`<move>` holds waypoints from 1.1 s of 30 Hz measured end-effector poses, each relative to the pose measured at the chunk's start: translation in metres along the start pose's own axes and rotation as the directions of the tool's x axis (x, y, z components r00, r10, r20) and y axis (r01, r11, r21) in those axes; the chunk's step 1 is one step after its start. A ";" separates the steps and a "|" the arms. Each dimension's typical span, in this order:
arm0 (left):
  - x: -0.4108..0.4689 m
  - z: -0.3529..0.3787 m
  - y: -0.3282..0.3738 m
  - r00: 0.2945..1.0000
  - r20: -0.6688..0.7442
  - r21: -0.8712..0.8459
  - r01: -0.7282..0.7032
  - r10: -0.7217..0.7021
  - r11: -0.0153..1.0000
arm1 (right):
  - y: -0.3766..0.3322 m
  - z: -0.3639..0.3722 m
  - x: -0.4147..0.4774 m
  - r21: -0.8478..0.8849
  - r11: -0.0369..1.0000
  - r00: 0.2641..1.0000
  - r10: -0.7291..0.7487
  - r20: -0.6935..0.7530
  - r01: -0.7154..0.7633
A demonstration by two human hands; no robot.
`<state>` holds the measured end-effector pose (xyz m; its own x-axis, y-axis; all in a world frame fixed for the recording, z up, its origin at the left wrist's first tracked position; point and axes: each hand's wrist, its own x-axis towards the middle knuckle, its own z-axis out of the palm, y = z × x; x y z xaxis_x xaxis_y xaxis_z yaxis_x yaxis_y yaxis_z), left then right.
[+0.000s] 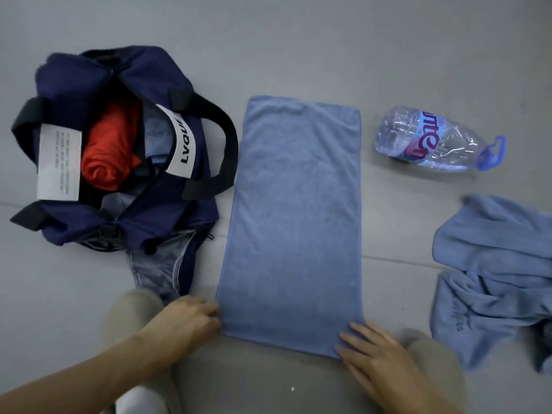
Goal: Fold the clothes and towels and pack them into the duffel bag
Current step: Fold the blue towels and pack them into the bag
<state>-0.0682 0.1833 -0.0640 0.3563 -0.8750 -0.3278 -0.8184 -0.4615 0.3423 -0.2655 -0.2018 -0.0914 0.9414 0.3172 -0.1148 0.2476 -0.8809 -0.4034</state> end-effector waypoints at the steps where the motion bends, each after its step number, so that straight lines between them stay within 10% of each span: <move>1: 0.003 0.001 0.000 1.000 0.017 0.000 -0.006 0.006 1.000 | 0.000 0.002 -0.003 -0.001 1.000 1.000 -0.004 -0.020 0.004; 12: 0.067 -0.085 -0.035 0.895 -0.300 -0.277 0.248 -0.329 0.928 | 0.025 -0.088 0.078 0.175 0.847 0.837 0.527 -0.148 -0.502; 23: 0.150 -0.208 -0.077 0.878 -0.429 0.006 0.241 -0.215 0.971 | 0.090 -0.208 0.203 -0.078 0.945 0.944 0.308 -0.116 -0.318; 33: 0.216 -0.243 -0.144 0.778 -0.491 -0.040 0.430 -0.392 0.902 | 0.149 -0.235 0.299 -0.257 0.910 0.945 0.303 -0.125 -0.326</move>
<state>0.2364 0.0256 0.0297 0.8195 -0.5715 0.0434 -0.5673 -0.7981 0.2029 0.1068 -0.3206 0.0275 0.9931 -0.0113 -0.1168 -0.0226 -0.9951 -0.0959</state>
